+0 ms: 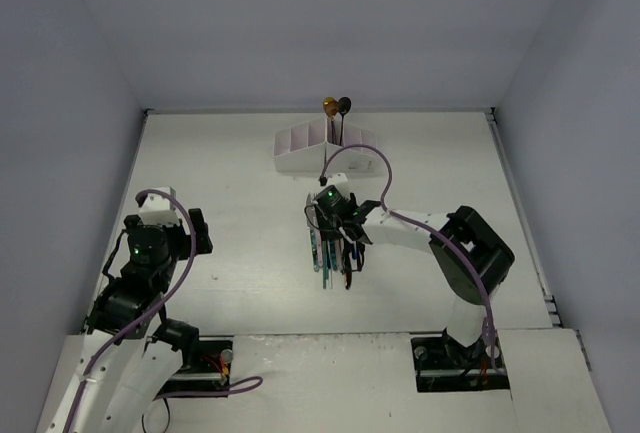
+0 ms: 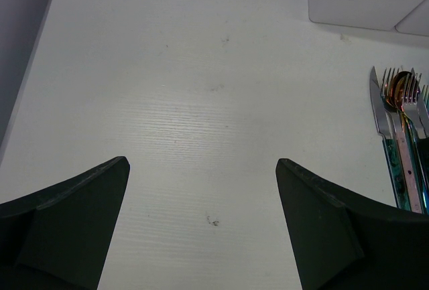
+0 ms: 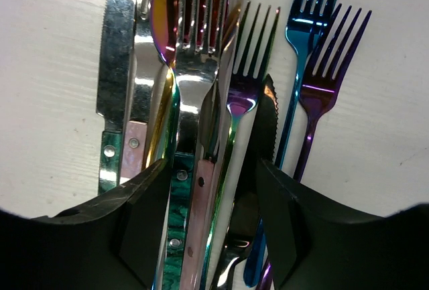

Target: Sort the eating utensils into containers

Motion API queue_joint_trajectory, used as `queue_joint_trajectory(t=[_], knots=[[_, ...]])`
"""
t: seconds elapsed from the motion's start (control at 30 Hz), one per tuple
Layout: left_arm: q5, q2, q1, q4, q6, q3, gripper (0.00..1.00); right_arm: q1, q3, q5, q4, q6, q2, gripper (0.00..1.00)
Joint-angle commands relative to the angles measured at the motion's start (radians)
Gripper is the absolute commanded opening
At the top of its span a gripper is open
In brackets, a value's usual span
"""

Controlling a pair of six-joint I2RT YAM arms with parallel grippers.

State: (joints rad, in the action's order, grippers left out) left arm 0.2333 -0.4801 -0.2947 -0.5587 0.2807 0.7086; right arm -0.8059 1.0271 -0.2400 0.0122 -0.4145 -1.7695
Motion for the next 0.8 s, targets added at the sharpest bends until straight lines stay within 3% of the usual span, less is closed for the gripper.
queue_joint_trajectory(t=[0.0, 0.27, 0.6, 0.77], knots=[[-0.002, -0.017, -0.004, 0.067, -0.011, 0.011, 0.90, -0.001, -0.004, -0.090, 0.022, -0.032, -0.013, 0.51], [-0.006, -0.015, -0.004, 0.067, -0.012, 0.011, 0.90, 0.026, -0.055, -0.118, 0.020, -0.049, -0.018, 0.50], [-0.004, -0.008, -0.004, 0.067, -0.011, 0.011, 0.90, 0.154, -0.147, -0.113, -0.007, -0.004, 0.153, 0.50], [-0.009, -0.011, -0.006, 0.066, -0.012, 0.011, 0.90, 0.155, -0.121, -0.083, -0.041, 0.001, 0.176, 0.49]])
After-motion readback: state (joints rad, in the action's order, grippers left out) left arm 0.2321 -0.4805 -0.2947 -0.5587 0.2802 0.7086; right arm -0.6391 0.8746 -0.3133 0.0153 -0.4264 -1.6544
